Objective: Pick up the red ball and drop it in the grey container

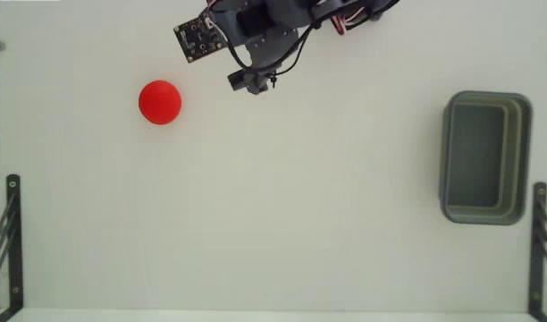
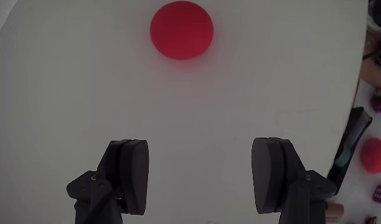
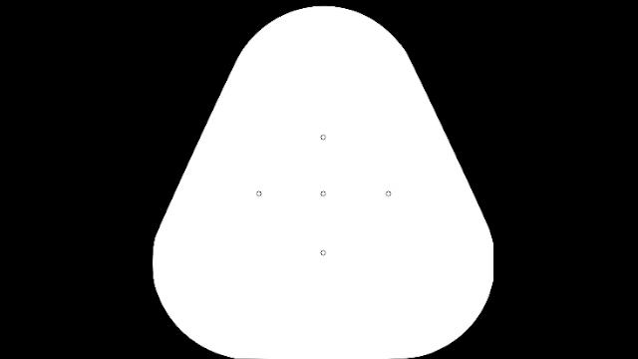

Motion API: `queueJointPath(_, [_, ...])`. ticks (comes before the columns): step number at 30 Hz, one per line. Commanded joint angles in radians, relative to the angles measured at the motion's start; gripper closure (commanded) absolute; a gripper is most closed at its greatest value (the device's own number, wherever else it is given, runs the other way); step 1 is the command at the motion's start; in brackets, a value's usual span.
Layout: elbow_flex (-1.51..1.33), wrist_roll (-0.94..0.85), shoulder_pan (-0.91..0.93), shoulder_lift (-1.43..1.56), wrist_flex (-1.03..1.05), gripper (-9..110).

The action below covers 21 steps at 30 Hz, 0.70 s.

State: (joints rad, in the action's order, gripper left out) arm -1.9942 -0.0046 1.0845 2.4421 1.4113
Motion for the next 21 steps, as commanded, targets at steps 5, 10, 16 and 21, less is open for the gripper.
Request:
queueJointPath(5, [0.004,0.005,0.006,-0.029,-0.040,-9])
queueJointPath(10, [0.014,0.005,0.006,-0.083,-0.083,-9])
queueJointPath(16, [0.031,0.005,0.006,-0.151,-0.134,-9])
queueJointPath(21, [0.053,0.005,0.006,-0.219,-0.179,-9])
